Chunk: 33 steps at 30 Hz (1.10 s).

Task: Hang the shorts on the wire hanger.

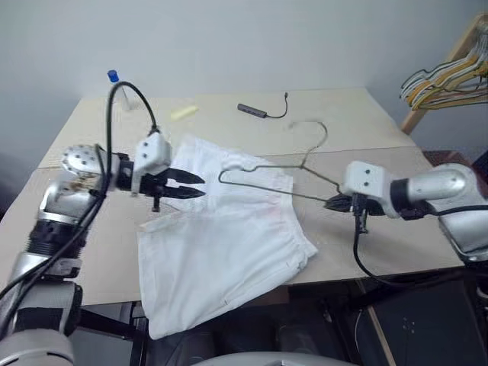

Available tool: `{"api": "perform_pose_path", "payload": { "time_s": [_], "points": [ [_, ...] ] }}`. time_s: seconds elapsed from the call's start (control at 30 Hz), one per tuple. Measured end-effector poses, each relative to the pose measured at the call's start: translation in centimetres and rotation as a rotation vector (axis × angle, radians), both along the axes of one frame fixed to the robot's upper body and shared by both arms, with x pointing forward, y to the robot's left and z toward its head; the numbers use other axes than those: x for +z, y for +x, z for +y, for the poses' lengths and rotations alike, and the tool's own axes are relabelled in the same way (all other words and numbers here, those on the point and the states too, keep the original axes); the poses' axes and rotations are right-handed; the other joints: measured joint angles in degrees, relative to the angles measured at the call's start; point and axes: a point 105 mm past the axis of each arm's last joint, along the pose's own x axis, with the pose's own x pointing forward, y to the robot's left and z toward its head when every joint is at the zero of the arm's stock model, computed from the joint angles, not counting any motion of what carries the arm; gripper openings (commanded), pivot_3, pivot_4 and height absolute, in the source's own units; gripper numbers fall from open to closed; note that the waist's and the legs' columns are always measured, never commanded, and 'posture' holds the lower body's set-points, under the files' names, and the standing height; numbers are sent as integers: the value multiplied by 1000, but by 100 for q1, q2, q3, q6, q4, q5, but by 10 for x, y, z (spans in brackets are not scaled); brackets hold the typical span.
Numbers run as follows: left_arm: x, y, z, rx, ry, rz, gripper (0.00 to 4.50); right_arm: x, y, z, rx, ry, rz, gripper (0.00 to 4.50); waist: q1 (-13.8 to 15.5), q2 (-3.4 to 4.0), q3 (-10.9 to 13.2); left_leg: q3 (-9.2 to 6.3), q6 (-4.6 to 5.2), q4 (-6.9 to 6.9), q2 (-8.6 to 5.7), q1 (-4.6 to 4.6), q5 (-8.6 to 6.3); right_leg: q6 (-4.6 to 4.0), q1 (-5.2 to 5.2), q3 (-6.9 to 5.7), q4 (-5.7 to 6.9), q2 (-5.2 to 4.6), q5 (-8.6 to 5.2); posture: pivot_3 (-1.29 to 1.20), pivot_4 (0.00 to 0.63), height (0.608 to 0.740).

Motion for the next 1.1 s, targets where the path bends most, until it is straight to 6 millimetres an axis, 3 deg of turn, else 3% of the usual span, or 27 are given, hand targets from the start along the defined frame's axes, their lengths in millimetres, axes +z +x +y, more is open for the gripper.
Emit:
{"api": "perform_pose_path", "payload": {
  "time_s": [0.13, 0.23, 0.37, 0.53, 0.6, 0.77, 1.1],
  "points": [
    [1, -3, -2, -30, -17, 25, 3543, -3, -3, 0, 4, 3, 11, 0, 0, -1, 0, -2, 0, 0, 0, -5, 0, 0, -2, -1, -2, 0, 0, -68, 0, 740],
    [14, -6, 9, -19, -57, 51, 4463, -10, -8, -7, -21, 11, 55, 0, -3, -1, 1, -2, 0, 0, 0, -9, 0, 0, -6, 0, -3, 0, 0, -59, 0, 740],
    [35, -20, 21, -33, -125, 70, 4463, -13, -13, -23, -109, 59, 126, 0, 2, -1, 1, -2, 2, 0, 1, -5, -1, 1, -3, 1, -2, -1, 0, -44, 0, 740],
    [36, -49, 35, -87, -120, 125, 4463, -19, -19, -62, -326, 138, 244, 0, 43, 0, 2, -1, 3, -7, 2, 8, -2, 0, 4, 3, 1, -1, -1, -31, 0, 740],
    [34, -44, 29, -39, -137, 63, 4463, -22, -23, -69, -375, 175, 275, 0, 125, 0, 1, -1, 3, -7, 1, 16, -3, -1, 13, 3, 0, -1, -1, -30, 0, 740],
    [25, -6, 12, 286, -228, -28, 4463, -31, -36, -85, -516, 247, 360, 0, 283, -3, 1, -7, 4, -2, -3, 9, -3, 1, 13, 2, 1, -1, 3, -28, 0, 740],
    [14, -16, -2, 420, -290, -93, 4463, -46, -63, -103, -692, 393, 555, 0, 308, -2, 0, -6, 6, -4, -4, 22, -4, -2, 23, 5, -3, 0, 4, -15, 0, 740]
  ]
}}
